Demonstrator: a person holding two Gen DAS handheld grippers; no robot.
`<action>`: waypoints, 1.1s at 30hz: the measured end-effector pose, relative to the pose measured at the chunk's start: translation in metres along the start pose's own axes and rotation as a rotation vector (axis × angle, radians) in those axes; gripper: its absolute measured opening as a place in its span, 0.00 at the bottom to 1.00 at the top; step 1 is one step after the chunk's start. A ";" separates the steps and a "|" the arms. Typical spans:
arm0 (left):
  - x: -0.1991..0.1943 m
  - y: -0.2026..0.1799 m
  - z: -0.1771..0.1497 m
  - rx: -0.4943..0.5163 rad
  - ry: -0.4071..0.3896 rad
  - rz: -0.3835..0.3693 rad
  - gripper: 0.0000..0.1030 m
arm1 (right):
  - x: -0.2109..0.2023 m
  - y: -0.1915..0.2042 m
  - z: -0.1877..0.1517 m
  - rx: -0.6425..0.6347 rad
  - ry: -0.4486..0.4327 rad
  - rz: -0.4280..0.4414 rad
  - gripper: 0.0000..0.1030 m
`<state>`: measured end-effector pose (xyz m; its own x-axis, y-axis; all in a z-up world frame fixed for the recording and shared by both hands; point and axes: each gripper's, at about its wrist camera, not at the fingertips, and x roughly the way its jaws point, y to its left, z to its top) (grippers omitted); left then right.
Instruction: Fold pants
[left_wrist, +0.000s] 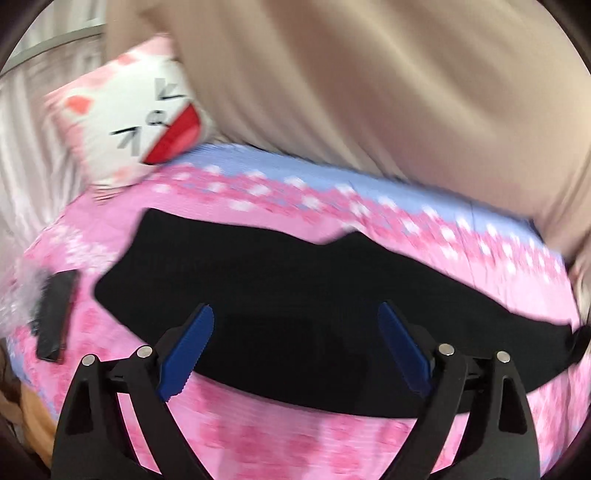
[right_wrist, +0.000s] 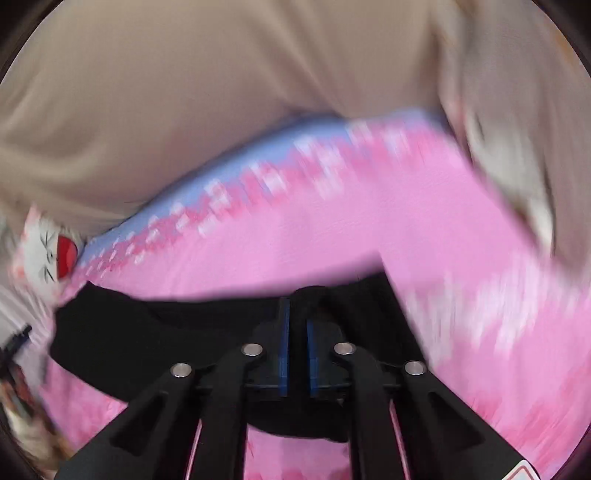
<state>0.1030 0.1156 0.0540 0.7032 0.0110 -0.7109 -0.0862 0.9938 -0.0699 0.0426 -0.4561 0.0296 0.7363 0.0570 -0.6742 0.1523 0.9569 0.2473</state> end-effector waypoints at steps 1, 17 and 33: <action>0.004 -0.012 -0.007 0.022 0.022 -0.014 0.86 | -0.026 0.024 0.012 -0.109 -0.106 0.025 0.07; 0.041 -0.105 -0.040 0.144 0.168 -0.195 0.86 | -0.079 -0.070 -0.094 0.138 -0.037 -0.051 0.58; 0.044 -0.053 -0.043 0.059 0.147 -0.059 0.87 | 0.026 -0.036 -0.010 -0.123 0.013 -0.241 0.13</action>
<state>0.1082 0.0588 -0.0041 0.5949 -0.0595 -0.8016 -0.0031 0.9971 -0.0764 0.0497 -0.4867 -0.0040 0.6800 -0.1738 -0.7123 0.2402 0.9707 -0.0075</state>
